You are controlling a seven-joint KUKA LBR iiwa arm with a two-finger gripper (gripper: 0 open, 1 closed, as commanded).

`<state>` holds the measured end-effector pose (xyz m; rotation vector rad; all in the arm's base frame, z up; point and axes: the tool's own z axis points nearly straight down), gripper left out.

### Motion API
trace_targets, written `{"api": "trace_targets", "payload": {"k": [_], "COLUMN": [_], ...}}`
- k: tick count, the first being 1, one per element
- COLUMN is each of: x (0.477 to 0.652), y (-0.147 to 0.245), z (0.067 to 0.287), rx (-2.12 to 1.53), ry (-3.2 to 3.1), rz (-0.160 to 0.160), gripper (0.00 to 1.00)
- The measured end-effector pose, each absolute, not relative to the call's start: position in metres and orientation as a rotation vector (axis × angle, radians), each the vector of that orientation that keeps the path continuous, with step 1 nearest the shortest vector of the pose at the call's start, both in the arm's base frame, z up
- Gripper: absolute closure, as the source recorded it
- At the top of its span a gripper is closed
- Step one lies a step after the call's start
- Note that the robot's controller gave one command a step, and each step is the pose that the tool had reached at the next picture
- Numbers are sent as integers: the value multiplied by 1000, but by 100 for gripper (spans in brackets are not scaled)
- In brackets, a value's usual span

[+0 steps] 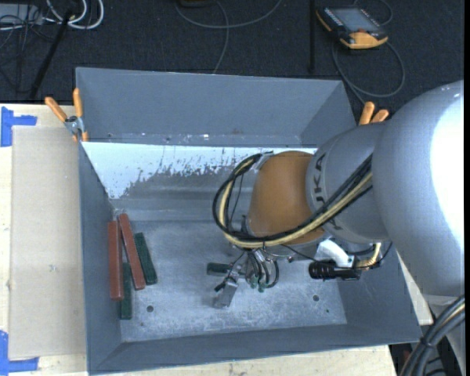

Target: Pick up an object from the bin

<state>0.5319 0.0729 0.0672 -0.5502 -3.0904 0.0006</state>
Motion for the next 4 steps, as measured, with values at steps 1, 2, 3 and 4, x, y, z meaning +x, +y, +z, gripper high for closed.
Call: {"api": "trace_targets", "payload": {"k": [1, 2, 3, 4], "x": [532, 532, 533, 533], "y": [73, 73, 73, 72], "z": [68, 79, 114, 116], "rx": [-553, -556, -558, -559], "ry": [-3091, -3091, -3093, -3091], "rz": [-1, 0, -2, 0], "gripper": [100, 100, 100, 100]}}
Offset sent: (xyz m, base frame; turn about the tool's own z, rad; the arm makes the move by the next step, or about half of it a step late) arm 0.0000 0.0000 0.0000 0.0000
